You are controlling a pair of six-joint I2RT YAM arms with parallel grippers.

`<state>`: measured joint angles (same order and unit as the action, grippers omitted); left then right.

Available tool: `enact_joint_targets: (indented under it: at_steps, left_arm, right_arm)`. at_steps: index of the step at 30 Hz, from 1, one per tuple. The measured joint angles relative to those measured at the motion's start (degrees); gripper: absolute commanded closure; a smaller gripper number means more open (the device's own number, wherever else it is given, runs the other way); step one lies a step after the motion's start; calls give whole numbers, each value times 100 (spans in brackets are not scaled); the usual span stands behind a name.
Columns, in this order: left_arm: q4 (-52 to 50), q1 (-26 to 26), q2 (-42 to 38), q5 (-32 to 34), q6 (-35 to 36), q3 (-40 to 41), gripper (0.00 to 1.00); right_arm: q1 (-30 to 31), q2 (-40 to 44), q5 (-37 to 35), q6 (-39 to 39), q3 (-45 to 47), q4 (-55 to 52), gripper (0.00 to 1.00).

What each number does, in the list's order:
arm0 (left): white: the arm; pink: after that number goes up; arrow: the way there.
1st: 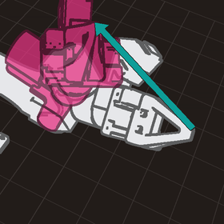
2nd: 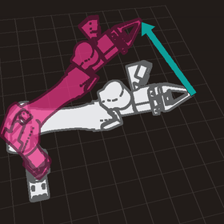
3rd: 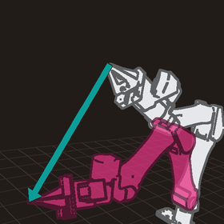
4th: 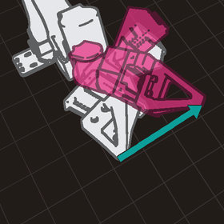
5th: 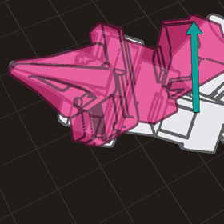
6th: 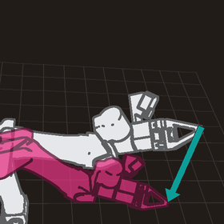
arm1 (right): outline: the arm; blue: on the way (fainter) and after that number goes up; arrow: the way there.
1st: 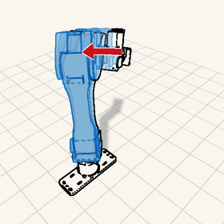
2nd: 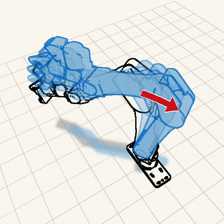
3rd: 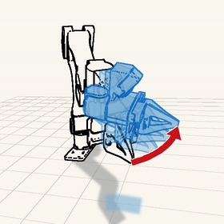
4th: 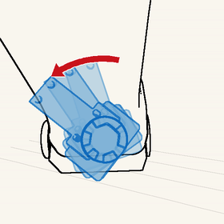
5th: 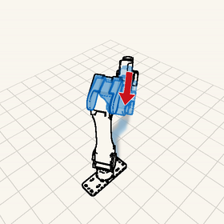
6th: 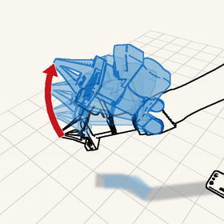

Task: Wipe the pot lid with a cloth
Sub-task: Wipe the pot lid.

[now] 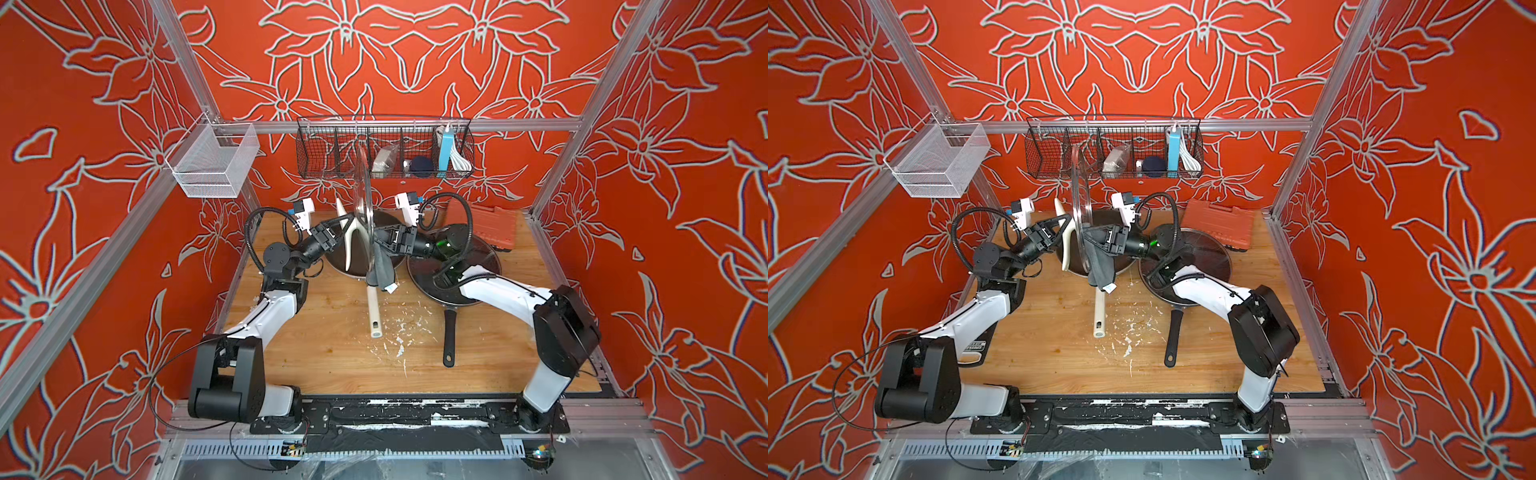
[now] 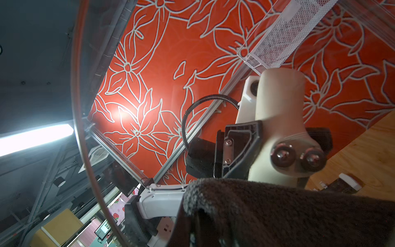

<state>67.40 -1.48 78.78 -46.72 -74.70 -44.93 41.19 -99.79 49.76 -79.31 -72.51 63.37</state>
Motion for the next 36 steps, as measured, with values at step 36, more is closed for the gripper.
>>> enact_joint_targets:
  at_steps: [36]
  left_arm:
    - [109,37,-319,-866,-378,101,100]
  right_arm:
    - [-647,-1871,568,-402,-4535,-1246,100]
